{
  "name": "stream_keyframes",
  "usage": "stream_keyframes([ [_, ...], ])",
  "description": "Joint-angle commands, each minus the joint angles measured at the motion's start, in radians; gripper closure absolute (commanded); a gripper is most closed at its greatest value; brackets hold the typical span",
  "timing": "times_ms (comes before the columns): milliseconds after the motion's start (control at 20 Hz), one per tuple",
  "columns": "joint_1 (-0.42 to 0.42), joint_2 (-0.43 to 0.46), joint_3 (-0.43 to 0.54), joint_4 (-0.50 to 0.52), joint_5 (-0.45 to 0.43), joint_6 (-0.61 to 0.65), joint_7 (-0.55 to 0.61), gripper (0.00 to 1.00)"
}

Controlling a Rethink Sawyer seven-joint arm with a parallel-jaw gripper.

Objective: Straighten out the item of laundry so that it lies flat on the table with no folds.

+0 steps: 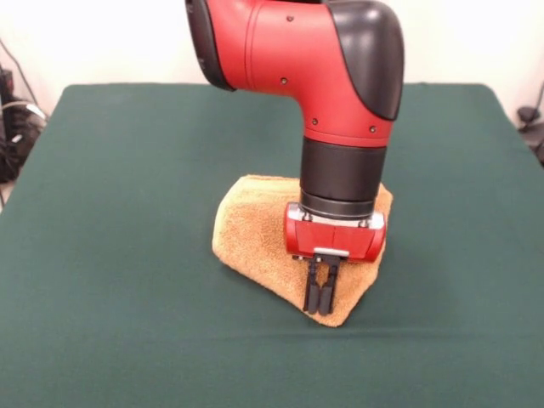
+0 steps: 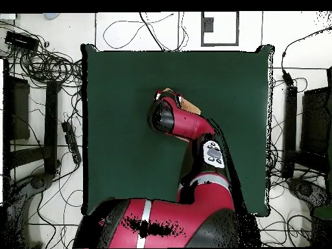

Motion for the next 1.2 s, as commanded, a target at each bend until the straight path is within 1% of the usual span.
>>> stream_keyframes([
  [50,0.032,0.110,0.109,0.037,-0.016,0.015,0.163,1.00],
  [200,0.039,0.101,0.103,0.049,-0.006,0.025,0.173,1.00],
  [250,0.038,0.096,0.106,0.057,0.002,0.049,0.176,1.00],
  [400,0.058,0.085,0.093,0.090,0.037,0.063,0.220,1.00],
  [450,0.065,0.083,0.088,0.095,0.043,0.062,0.227,0.00],
  [650,0.065,0.080,0.093,0.103,0.049,0.084,0.227,0.00],
  [750,0.036,0.074,0.133,0.122,0.047,0.109,0.216,0.00],
  [800,0.019,0.072,0.158,0.135,0.040,0.102,0.211,0.00],
  [900,0.032,0.074,0.151,0.146,0.043,0.053,0.238,0.00],
  [1050,0.059,0.084,0.129,0.142,0.055,0.026,0.259,0.00],
  [1200,0.049,0.110,0.153,0.135,0.052,-0.012,0.262,0.00],
])
